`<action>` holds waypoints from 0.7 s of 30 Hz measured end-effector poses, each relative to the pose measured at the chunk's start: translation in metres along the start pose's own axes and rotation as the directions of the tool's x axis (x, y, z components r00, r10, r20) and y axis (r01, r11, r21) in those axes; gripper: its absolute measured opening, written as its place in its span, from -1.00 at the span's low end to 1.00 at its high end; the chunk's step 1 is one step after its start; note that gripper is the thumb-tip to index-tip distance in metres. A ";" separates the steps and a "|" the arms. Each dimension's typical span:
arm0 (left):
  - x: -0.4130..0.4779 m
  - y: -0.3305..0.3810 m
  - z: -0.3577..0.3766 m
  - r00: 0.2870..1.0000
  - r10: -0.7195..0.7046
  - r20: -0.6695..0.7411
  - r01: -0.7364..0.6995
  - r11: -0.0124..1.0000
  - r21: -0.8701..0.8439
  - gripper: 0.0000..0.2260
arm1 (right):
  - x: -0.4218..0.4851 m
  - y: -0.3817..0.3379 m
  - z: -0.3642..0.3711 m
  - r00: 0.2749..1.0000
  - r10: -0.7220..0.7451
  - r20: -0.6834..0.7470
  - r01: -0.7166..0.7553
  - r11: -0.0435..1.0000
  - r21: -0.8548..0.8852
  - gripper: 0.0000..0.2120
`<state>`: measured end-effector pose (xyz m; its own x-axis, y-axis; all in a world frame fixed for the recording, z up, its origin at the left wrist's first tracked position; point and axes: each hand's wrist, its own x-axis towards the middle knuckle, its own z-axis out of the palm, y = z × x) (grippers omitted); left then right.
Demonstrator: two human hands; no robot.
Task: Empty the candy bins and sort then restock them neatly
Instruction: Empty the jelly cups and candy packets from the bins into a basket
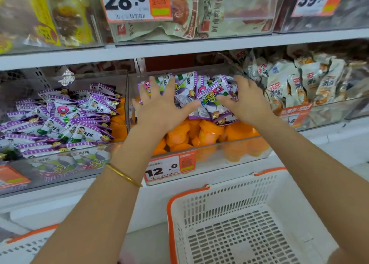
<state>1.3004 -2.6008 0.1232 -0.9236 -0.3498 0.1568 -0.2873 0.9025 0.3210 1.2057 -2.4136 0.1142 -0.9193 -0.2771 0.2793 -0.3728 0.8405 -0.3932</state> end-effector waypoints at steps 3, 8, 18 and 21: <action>0.018 -0.007 0.004 0.994 -0.057 0.089 0.060 0.998 -0.027 -0.04 | 0.027 0.000 0.010 0.975 0.120 0.185 -0.128 0.991 0.032 -0.02; 0.032 -0.011 0.007 0.974 -0.113 0.195 0.127 0.990 -0.062 -0.05 | 0.042 -0.004 0.014 0.953 0.124 0.275 -0.127 0.992 -0.004 -0.07; 0.034 -0.009 0.012 0.976 -0.007 0.216 0.053 0.977 -0.206 0.02 | 0.043 -0.004 0.017 0.966 -0.014 0.257 -0.066 0.952 0.299 -0.14; 0.032 -0.006 0.015 0.985 0.034 0.171 0.009 0.970 -0.244 0.02 | 0.041 -0.011 0.014 0.962 -0.034 0.271 -0.058 0.945 0.322 -0.23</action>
<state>1.2685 -2.6133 0.1122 -0.9627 -0.2707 0.0056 -0.2248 0.8106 0.5408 1.1705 -2.4403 0.1172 -0.9059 -0.4211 0.0445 -0.3400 0.6605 -0.6694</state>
